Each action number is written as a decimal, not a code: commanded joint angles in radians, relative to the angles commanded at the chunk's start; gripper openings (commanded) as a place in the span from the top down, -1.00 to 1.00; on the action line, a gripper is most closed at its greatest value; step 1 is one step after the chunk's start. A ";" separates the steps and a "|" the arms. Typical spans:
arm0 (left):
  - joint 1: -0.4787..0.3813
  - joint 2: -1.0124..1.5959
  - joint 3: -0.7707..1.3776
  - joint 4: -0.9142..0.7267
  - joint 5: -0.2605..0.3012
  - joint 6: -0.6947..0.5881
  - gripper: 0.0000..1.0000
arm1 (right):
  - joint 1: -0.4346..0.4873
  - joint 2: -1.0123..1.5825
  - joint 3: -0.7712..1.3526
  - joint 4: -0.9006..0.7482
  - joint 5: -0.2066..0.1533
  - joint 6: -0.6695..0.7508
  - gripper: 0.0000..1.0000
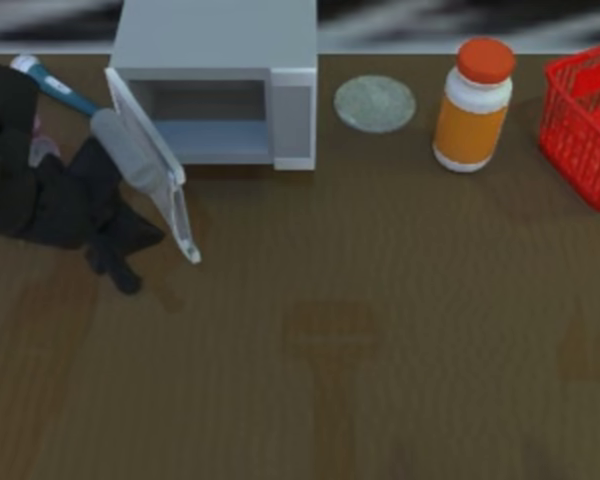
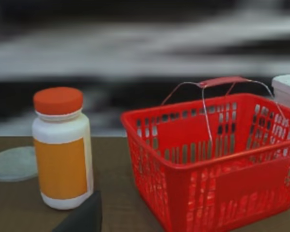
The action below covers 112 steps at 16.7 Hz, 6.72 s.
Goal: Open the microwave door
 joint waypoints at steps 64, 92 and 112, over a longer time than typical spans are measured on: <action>-0.106 0.063 0.509 -0.662 -0.202 -0.547 -1.00 | 0.000 0.000 0.000 0.000 0.000 0.000 -1.00; -0.302 0.626 1.655 -1.458 -0.623 -1.700 -1.00 | 0.000 0.000 0.000 0.000 0.000 0.000 -1.00; -0.284 0.414 1.005 -1.017 -0.624 -1.685 -1.00 | 0.000 0.000 0.000 0.000 0.000 0.000 -1.00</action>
